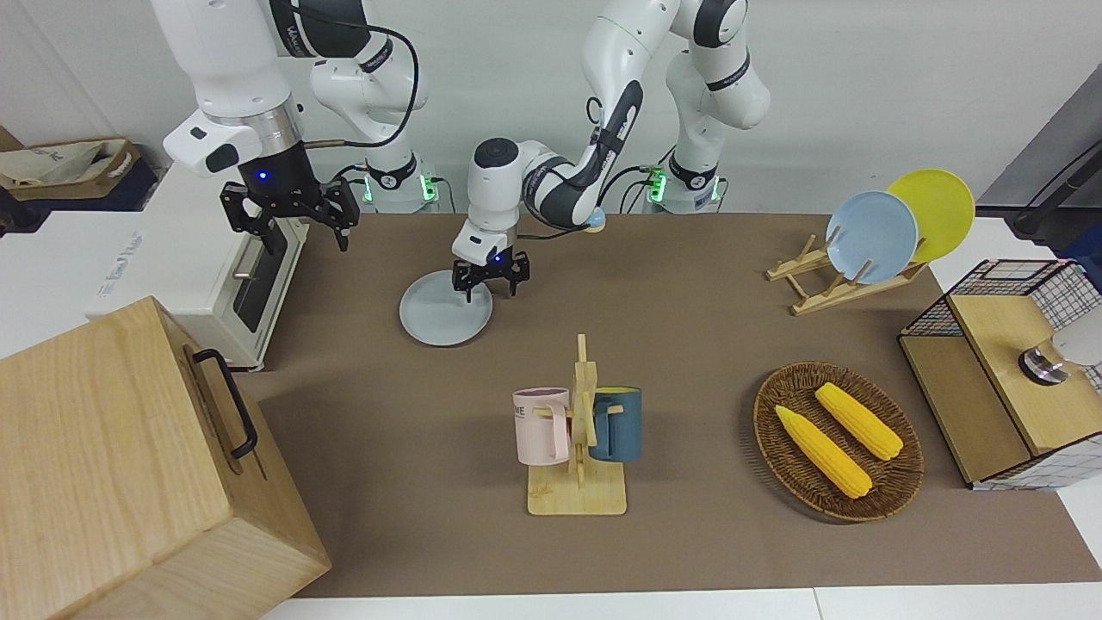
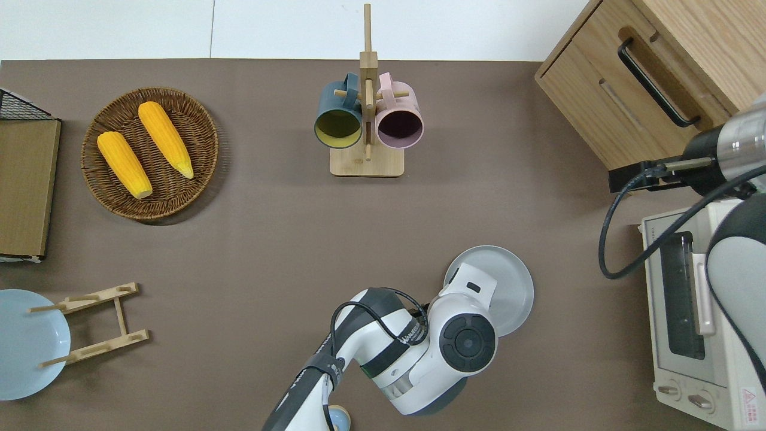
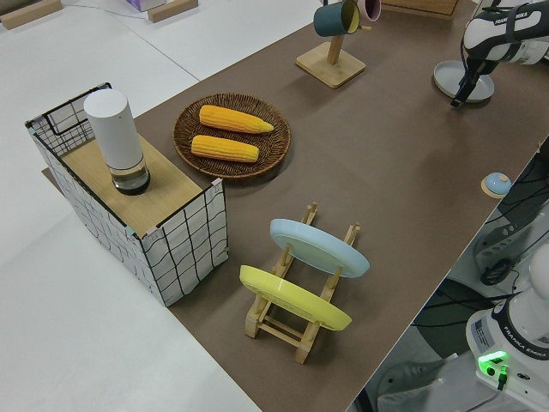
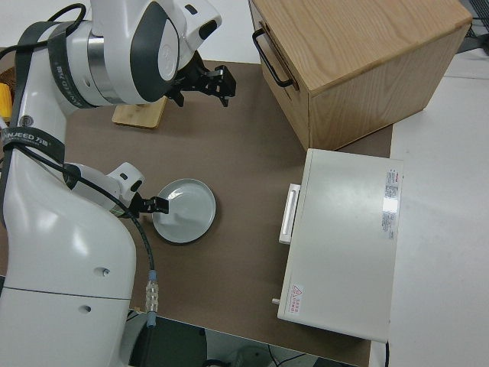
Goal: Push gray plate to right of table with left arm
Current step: 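Push the gray plate with the left gripper across the table, away from the basket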
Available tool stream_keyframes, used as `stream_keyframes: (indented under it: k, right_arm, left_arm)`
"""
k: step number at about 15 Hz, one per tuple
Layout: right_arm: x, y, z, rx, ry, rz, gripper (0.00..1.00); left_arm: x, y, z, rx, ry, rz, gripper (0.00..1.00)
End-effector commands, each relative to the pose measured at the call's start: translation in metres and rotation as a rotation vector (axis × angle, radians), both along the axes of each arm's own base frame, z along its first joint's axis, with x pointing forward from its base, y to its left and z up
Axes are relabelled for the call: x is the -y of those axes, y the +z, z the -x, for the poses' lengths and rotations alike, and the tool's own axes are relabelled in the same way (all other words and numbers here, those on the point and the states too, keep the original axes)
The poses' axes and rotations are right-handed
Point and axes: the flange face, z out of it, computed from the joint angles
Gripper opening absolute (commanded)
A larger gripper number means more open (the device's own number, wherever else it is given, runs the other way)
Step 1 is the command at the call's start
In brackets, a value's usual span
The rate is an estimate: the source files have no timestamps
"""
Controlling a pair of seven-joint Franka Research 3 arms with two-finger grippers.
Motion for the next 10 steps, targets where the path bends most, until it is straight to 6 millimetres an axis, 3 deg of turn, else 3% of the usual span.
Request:
stream_keyframes:
  k: [1,4,10]
  right_arm:
    - [-0.001,0.004,0.002,0.006,-0.006,-0.008,0.983]
    - [-0.002,0.004,0.002,0.006,-0.004,-0.008,0.983]
    - [-0.001,0.003,0.002,0.004,-0.006,-0.007,0.983]
  left_arm:
    - [-0.004,0.012,-0.007,0.003,-0.010,-0.033,0.99]
    - [-0.018,0.024,-0.012,-0.006,-0.061,-0.063,0.99]
    - [-0.095,0.053,-0.020,-0.019,-0.125,-0.085,0.99]
